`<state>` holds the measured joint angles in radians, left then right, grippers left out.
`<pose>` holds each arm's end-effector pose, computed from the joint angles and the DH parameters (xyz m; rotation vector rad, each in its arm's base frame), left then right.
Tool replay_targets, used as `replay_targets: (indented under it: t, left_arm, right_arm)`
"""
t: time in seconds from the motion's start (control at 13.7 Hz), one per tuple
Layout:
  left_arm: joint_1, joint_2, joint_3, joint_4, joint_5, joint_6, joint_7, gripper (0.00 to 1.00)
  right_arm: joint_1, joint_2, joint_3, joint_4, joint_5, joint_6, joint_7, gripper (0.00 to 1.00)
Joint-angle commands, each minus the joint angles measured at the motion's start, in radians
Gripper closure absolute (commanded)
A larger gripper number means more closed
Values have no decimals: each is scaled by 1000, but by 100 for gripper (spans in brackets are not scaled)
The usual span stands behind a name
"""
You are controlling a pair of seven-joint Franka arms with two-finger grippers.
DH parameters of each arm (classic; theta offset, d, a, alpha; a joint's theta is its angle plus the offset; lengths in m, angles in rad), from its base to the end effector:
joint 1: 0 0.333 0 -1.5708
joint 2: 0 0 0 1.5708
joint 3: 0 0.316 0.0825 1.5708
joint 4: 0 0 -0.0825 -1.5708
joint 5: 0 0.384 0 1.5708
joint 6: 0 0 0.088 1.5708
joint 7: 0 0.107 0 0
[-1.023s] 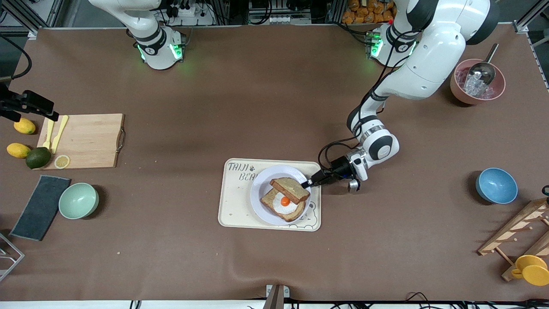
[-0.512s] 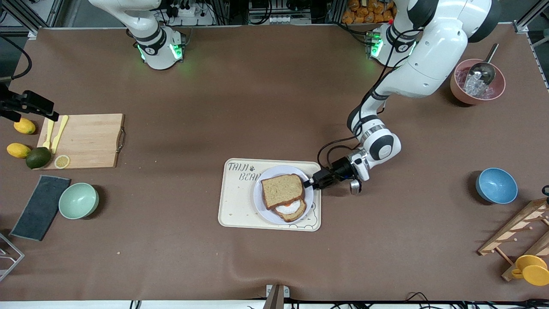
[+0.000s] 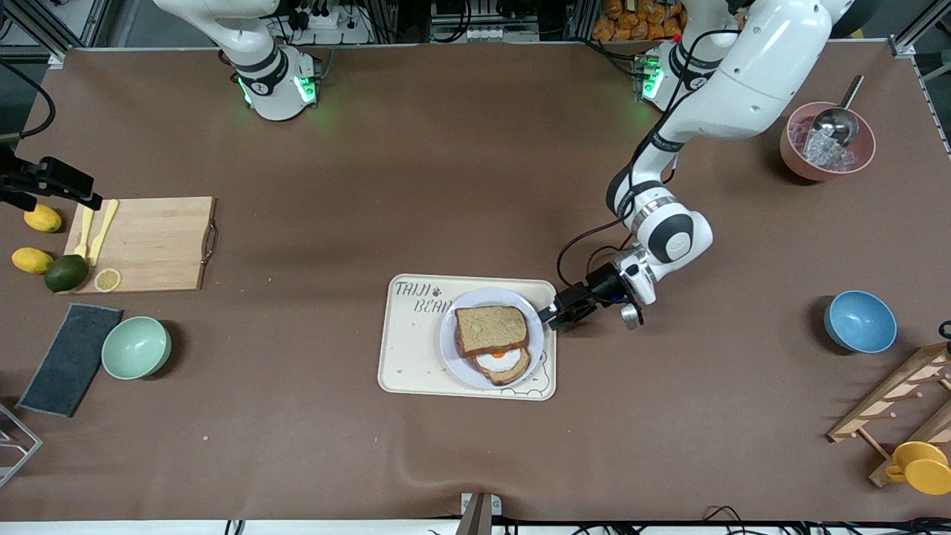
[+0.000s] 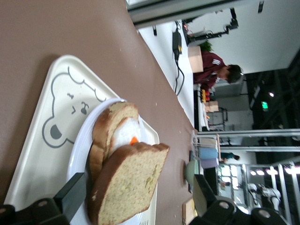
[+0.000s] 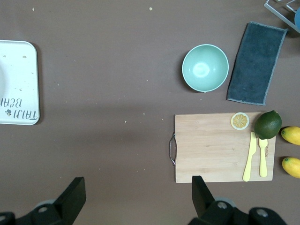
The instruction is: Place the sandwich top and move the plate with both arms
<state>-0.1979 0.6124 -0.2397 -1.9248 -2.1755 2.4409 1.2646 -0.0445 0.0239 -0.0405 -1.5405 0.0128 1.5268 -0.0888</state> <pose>0.5604 -0.2594 0.1717 1.8995 0.3700 0.4276 0.5555 -0.0456 0.6217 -3.1260 -0.0064 0.0569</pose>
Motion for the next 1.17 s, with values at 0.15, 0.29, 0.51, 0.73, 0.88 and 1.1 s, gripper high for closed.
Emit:
replay_targets:
  t: [0.15,0.29,0.51,0.73,0.88,1.1]
  left_arm:
    - [-6,-103,-12,-33,17,240,-34,0]
    - [24,-105,-4,-31,208,340,-39,0]
    - [144,-97,0,-33,507,380,-41,0]
    - [241,-106,5,-29,875,379,-134,0]
    - [303,-149,3,-37,1124,347,-245,0]
    - [324,-239,81,-25,1485,160,-478,0]
  right_arm:
    - [0,5,2,10,-11,-11,11,0]
    - [2,5,1,10,-11,-10,12,0]
    - [0,5,1,10,-11,-11,11,0]
    - [0,5,1,10,-11,-11,12,0]
    - [-2,5,1,10,-11,-11,11,0]
    - [0,7,1,8,-11,-11,12,0]
